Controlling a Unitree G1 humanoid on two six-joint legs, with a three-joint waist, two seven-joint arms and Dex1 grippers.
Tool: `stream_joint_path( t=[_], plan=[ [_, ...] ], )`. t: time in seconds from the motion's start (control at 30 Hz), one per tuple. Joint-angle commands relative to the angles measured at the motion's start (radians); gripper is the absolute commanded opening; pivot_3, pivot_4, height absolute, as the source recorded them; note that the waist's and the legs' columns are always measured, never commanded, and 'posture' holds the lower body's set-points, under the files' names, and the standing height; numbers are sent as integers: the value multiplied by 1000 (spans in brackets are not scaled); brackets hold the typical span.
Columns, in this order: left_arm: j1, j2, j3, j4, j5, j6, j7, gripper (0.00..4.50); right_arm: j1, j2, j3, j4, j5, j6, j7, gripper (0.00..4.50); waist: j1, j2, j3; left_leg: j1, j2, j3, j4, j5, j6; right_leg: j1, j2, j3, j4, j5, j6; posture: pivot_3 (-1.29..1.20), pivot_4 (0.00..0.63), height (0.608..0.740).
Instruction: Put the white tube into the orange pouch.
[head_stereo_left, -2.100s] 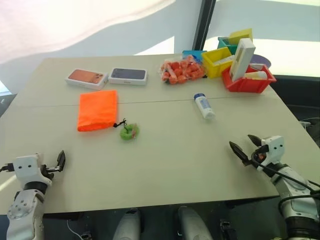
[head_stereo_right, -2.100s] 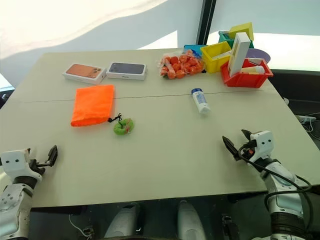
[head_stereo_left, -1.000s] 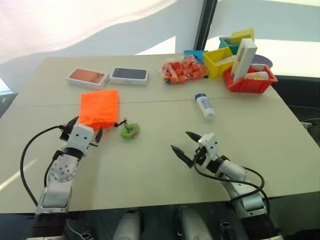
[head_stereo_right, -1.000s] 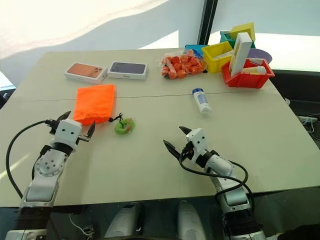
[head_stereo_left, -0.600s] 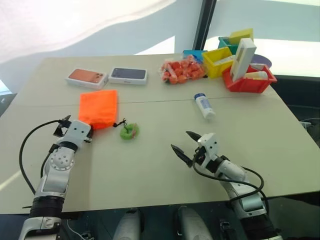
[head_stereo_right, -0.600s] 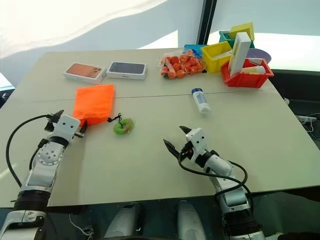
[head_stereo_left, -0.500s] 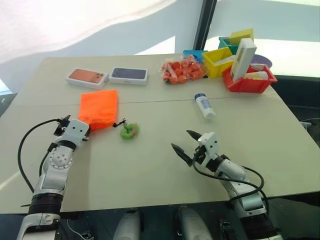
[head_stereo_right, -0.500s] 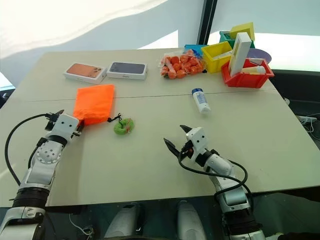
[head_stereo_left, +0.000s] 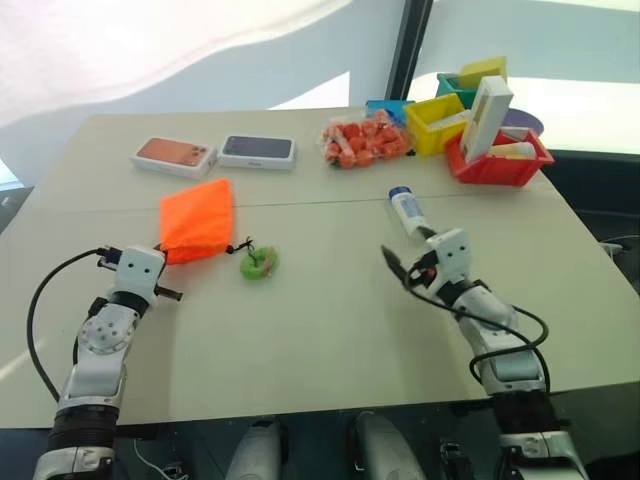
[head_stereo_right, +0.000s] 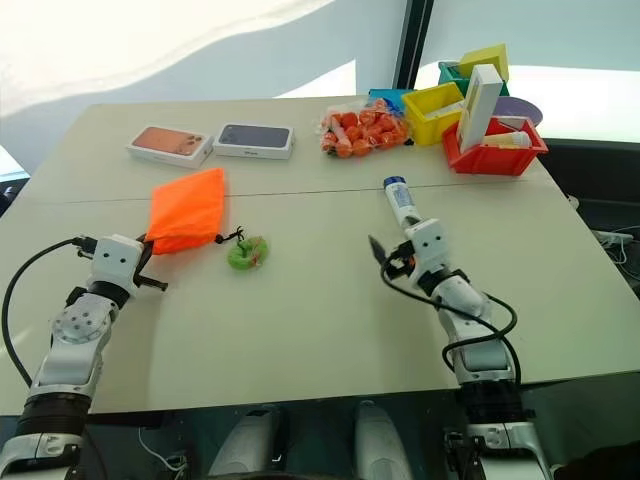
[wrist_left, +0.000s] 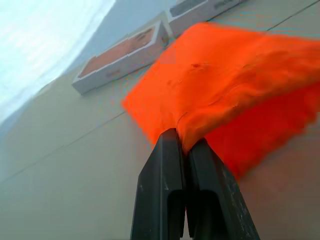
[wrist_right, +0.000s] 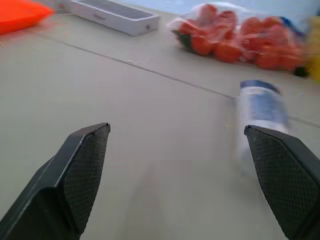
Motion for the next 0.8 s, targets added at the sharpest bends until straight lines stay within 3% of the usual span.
stream_joint_path(
  t=[0.03,0.43,0.6,0.7,0.8],
  plan=[
    [73,13,28,-146,-83,39,-82,116,-85,0,-54,105,19,11,-33,4500,-3,1,0,0,0,0,0,0,0,0,0,0,0,0,0,0,150,740],
    [263,56,10,-483,-301,305,-302,116,-350,17,-86,547,19,-54,-31,4500,-6,1,1,0,0,1,0,0,0,0,1,1,1,0,0,0,150,740],
    [280,70,7,-544,-349,395,-343,116,-407,24,-84,661,13,-121,-21,4500,-7,1,1,0,0,1,0,0,0,0,1,1,0,-1,-2,0,150,740],
    [277,68,13,-547,-350,410,-344,0,-420,27,-87,693,12,-151,-21,3583,-7,1,1,0,0,1,0,0,0,0,2,1,1,-2,-3,0,150,740],
    [281,66,18,-544,-348,417,-348,0,-416,29,-84,689,10,-166,-17,2087,-7,1,1,0,0,1,0,0,0,0,2,1,1,-2,-3,0,150,740]
  ],
)
